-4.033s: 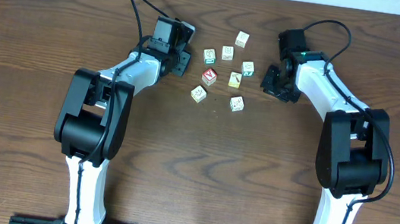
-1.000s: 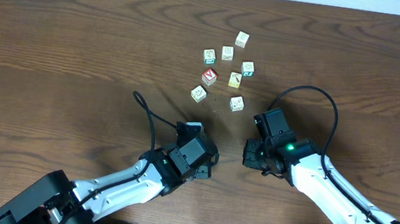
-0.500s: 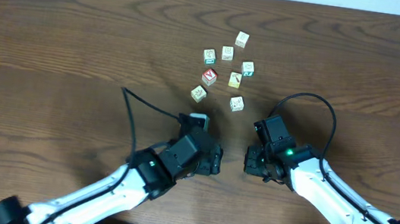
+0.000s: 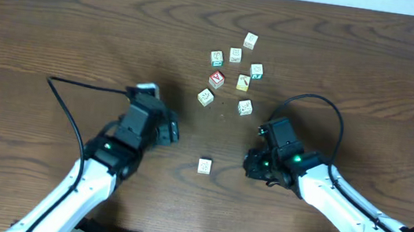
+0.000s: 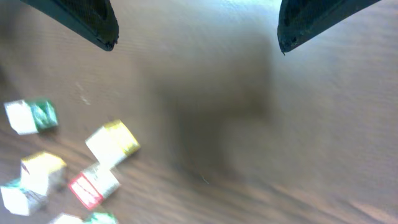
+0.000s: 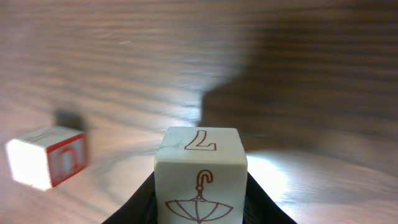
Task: Lift 5 blocks
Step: 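Open both grippers to release blocks and lift away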
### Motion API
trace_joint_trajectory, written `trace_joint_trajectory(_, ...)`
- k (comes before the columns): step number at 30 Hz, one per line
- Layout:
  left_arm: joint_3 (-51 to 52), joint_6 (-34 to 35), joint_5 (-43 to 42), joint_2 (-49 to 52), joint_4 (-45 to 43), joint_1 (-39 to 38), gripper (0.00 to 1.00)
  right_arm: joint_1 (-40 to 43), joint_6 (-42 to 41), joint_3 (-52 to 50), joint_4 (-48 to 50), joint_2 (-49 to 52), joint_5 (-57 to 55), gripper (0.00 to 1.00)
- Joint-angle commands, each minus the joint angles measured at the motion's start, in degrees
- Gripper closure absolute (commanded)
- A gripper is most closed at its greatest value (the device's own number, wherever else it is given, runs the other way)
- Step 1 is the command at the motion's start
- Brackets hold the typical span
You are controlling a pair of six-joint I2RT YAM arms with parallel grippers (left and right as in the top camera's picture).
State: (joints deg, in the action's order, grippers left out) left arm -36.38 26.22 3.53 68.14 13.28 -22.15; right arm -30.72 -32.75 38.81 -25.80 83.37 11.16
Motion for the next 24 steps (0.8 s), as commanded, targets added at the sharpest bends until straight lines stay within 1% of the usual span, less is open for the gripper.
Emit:
trace_joint_trajectory(1,-1.0,-6.8,-1.9,4.5,-3.4,2.6,0.18,-2.4,0.1,-0.2,1.0,0.6,2.4,0.98)
trace_joint_trajectory(6,-1.9,-8.9,-3.5,13.1,-9.9,2.8,0.18,-4.0,-1.7,-0.2,2.1,4.3,-0.2,0.99)
trace_joint_trajectory(7,-2.6,-9.4,-4.3,14.8,-10.4,2.8,0.18,-4.0,-1.7,-0.2,2.5,5.3,-0.6,0.98)
trace_joint_trajectory(11,-7.0,-12.6,-4.6,21.2,-10.4,2.7,0.18,-3.8,-1.7,-0.2,5.2,8.8,-0.5,0.87)
trace_joint_trajectory(12,-8.3,-13.2,-4.6,22.5,-10.2,2.7,0.18,-3.8,-1.7,-0.2,5.6,9.7,-0.5,0.81)
trace_joint_trajectory(13,-9.8,-13.8,-4.6,23.8,-10.1,2.7,0.18,-3.9,-1.7,-0.2,5.9,10.3,-0.2,0.72)
trace_joint_trajectory(14,-11.1,-14.0,-4.6,24.6,-10.1,2.7,0.18,-3.9,-1.7,-0.2,6.1,10.8,0.2,0.58)
trace_joint_trajectory(15,-12.5,-14.0,-4.6,25.4,-10.1,2.7,0.18,-3.9,-1.2,-0.2,6.1,11.1,0.8,0.50)
trace_joint_trajectory(16,-13.8,-14.0,-4.6,26.1,-10.1,2.7,0.18,-3.9,-0.6,-0.2,6.1,11.1,1.2,0.49)
trace_joint_trajectory(18,-16.8,-14.4,-4.6,26.9,-9.9,2.7,0.18,-3.9,-0.4,-0.1,5.8,10.7,1.2,0.41)
trace_joint_trajectory(21,-20.1,-15.7,-4.6,27.5,-9.7,2.7,0.18,-3.9,-0.4,-0.1,5.2,9.6,1.2,0.39)
trace_joint_trajectory(24,-22.1,-16.1,-4.6,27.7,-9.5,2.7,0.18,-3.9,-0.4,-0.1,2.3,7.8,1.0,0.38)
